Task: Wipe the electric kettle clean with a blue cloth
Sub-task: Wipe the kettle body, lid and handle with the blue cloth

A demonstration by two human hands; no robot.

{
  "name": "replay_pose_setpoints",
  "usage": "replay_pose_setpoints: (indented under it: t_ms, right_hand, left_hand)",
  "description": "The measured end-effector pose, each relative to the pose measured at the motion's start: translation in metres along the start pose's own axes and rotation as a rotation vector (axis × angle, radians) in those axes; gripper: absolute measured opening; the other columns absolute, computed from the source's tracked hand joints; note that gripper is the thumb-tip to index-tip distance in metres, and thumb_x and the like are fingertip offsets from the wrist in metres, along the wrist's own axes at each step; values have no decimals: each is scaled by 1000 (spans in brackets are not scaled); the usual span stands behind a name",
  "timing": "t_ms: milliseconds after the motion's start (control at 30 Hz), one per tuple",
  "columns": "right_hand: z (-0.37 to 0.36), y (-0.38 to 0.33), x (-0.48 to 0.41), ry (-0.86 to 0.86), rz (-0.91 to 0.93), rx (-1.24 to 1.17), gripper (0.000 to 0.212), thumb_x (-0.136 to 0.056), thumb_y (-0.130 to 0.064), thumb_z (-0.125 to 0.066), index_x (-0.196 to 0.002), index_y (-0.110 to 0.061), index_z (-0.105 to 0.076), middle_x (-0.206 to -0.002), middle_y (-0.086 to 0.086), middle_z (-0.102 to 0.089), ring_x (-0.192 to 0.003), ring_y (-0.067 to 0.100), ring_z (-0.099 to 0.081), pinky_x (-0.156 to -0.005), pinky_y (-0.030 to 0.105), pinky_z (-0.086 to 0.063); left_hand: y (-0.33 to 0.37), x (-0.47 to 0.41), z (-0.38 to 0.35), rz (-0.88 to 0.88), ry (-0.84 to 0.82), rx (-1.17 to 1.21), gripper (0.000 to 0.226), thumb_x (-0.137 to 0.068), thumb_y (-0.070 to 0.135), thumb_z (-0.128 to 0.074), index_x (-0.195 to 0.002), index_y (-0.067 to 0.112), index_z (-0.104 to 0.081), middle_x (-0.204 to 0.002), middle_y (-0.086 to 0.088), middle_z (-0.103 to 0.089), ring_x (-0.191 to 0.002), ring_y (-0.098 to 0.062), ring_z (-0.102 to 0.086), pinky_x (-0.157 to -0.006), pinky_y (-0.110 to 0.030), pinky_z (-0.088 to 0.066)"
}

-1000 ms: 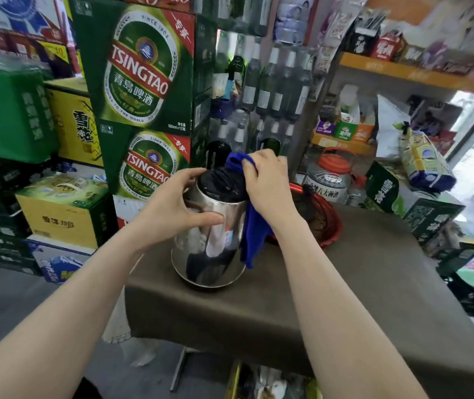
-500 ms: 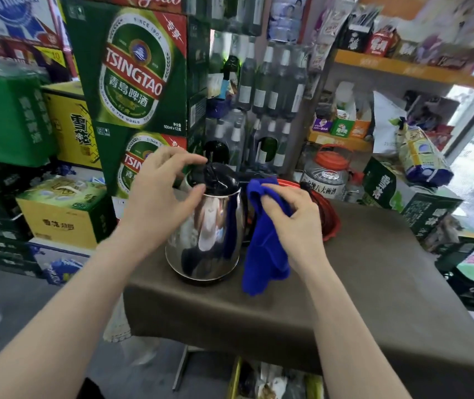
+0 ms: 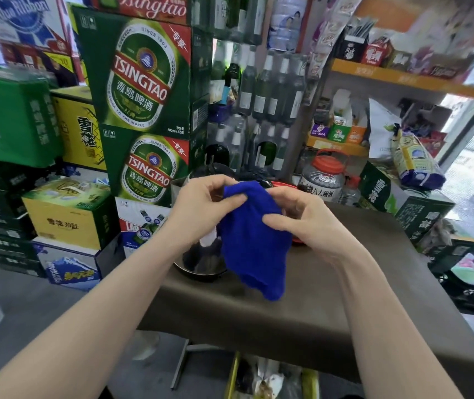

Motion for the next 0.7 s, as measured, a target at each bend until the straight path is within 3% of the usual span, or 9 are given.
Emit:
replay_pose_setpoints:
  t_ms: [100,167,267,367,433,567,700]
  right_hand:
    - [9,-3,1,-4,-35,139,20,-83,-22,-79,-101,-19,-70,-98,4,-76,-92,24,-71,-82,41,-57]
    - [15,0,0,-43,-72,240,20,-79,-28,-83,-89,-16,-70,-93,4,-76,-90,22,-72,-83,45,-59]
    - [21,10,4,-165,-132,279,28,-78,-26,-85,-88,-8,-66,-100,6,-74,-95,23,-71,-88,45,-57]
    - [26,26,14,-250,-204,268,24,-82,-19,-81,-89,-6,-62,-98,11,-74,-91,23,-71,-85,42,-56]
    - [37,33,18,-174,-212,206,16,-87,-19,-76,-92,-9,-64,-97,11,-75,-89,23,-70,-84,40,-54]
    - [47,38,20,-37,-222,62,7,-96,-16,-63,-92,-11,-61,-87,1,-73,-82,12,-69,-81,34,-57]
    - [55,33,17,178,-162,48,10,-101,-12,-54,-93,-15,-59,-76,2,-70,-71,16,-67,-64,35,-58]
  left_hand:
    - [7,-3,2,-41,-23,-61,11,-88,14,-68,-89,24,-73,-83,4,-74,-80,-7,-69,-68,-24,-56]
    - [9,-5,3,-48,-28,-78,13,-91,16,-65,-90,25,-74,-84,4,-74,-83,-9,-69,-71,-25,-55]
    - [12,-8,6,-61,0,-60,14,-93,14,-61,-93,22,-72,-91,1,-73,-91,-16,-67,-83,-32,-54]
    - [15,-13,18,-58,62,-7,14,-95,9,-56,-94,17,-67,-88,5,-69,-84,-4,-61,-81,-24,-48]
    - [13,-17,27,-61,90,-24,16,-95,10,-57,-91,23,-67,-87,7,-69,-85,-3,-62,-83,-25,-49]
    - [6,-18,36,-53,114,-74,10,-93,23,-59,-91,27,-68,-90,1,-71,-91,-18,-65,-88,-45,-51]
    - [6,-16,35,-55,98,-87,7,-93,22,-61,-90,23,-68,-87,4,-71,-87,-12,-66,-82,-35,-55]
Point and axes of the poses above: each hand's wrist, its own x-axis away from the middle knuckle, its own z-axis out of the back of the hand, y = z × x, the point moved 6 cm from there along -x, towards the middle knuckle
